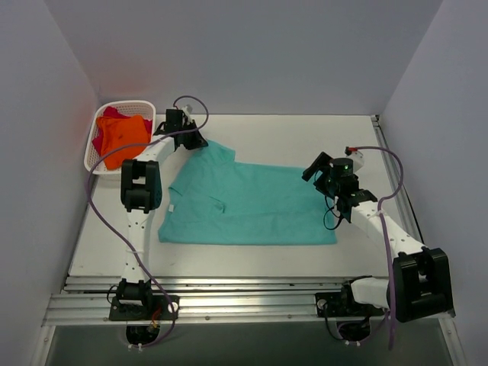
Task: Fold and stack the t-shirts
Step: Fold the tshirt
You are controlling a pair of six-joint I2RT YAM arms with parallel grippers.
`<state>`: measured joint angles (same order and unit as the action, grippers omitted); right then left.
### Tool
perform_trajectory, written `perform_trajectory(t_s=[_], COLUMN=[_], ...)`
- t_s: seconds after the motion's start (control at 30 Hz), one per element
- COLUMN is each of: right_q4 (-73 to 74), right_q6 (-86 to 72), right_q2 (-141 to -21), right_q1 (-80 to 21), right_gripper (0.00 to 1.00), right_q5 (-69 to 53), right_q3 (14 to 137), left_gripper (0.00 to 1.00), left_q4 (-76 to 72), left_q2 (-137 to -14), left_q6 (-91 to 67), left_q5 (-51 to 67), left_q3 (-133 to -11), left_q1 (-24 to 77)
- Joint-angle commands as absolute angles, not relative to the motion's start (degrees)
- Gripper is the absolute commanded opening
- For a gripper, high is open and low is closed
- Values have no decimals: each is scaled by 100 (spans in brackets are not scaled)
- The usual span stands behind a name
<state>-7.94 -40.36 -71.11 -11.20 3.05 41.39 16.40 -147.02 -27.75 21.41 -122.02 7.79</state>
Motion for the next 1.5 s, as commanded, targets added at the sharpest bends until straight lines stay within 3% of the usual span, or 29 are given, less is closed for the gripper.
perform_trajectory(t_s=[0.0,0.4,0.9,1.07,1.47], right_q4=[-914,-1116,-1300,-1433,-1529], right_q6=[-3973,-4350,-4280,-4333,-4430], right_q2=[-7215,-8963,-11012,-11136,-11329], right_q1=[-1081,-599,-26,-175,-510], right_gripper=[95,97,88,82,56], right_q5=[545,1011,1029,923,914], right_q3=[4149,4842,6328,6328,6425], left_gripper=[2,2,2,2,2], left_q4=[2127,1907,1793,1802,1854], left_q2=[-14941,-14739,-14669,-14678,-14695], left_q6=[-2689,-2628,-2637,-2637,-2610], left_q5=[1925,1731,1723,1714,1661], left_q3=[-12410,-12094,-11962,-11979,-12015], left_q1=[809,853,853,861,879])
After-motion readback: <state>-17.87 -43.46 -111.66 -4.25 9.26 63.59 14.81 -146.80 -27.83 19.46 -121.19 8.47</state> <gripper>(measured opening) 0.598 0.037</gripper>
